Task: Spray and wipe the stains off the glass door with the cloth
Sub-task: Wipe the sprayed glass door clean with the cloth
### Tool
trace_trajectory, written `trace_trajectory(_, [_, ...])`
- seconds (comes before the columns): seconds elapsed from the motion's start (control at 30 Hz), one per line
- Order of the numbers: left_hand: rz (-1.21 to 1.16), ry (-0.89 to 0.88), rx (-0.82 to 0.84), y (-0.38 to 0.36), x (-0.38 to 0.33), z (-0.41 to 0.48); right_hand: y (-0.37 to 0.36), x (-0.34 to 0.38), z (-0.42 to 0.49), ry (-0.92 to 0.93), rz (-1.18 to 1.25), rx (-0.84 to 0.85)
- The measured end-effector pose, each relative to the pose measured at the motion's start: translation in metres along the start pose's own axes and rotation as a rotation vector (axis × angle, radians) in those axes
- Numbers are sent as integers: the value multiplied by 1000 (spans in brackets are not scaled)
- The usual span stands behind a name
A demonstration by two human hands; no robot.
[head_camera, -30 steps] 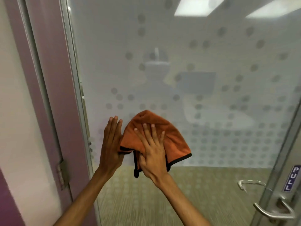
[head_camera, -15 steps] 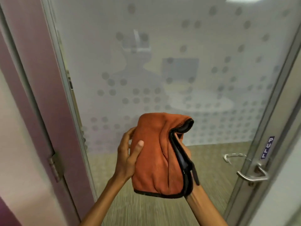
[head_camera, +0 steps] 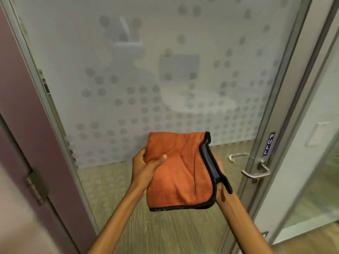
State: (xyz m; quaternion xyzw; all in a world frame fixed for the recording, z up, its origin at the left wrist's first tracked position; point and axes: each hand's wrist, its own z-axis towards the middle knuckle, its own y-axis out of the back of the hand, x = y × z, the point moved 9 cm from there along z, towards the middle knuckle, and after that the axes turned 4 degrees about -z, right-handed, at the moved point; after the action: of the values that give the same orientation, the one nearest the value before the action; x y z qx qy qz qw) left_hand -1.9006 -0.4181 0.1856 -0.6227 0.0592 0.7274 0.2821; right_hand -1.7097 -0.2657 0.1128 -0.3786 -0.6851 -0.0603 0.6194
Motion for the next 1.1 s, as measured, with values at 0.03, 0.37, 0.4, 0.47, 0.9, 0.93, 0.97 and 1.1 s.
trace_trajectory(0.03, [0,-12,5,0,-3,1,-13,18,5,39,30,62])
trace_trajectory(0.37, [-20,26,90,3,-20,-2,-57,59,33,57,-342,202])
trace_trajectory(0.4, [-35,96,167,0,-16,-2,-53,60,34,44,-289,185])
trace_trajectory(0.47, [-60,267,366,-10,-4,-8,-43,59,32,26,-226,155])
trace_trajectory(0.9, [-169,414,315,-81,50,-14,49,72,4,125,-124,-37])
trace_trajectory(0.93, [-183,413,328,-89,52,-15,57,73,2,123,-105,-52])
trace_trajectory(0.97, [-193,411,343,-98,53,-16,66,74,-1,122,-86,-71])
trace_trajectory(1.1, [-214,429,376,-136,66,-25,103,84,-12,149,-43,-165])
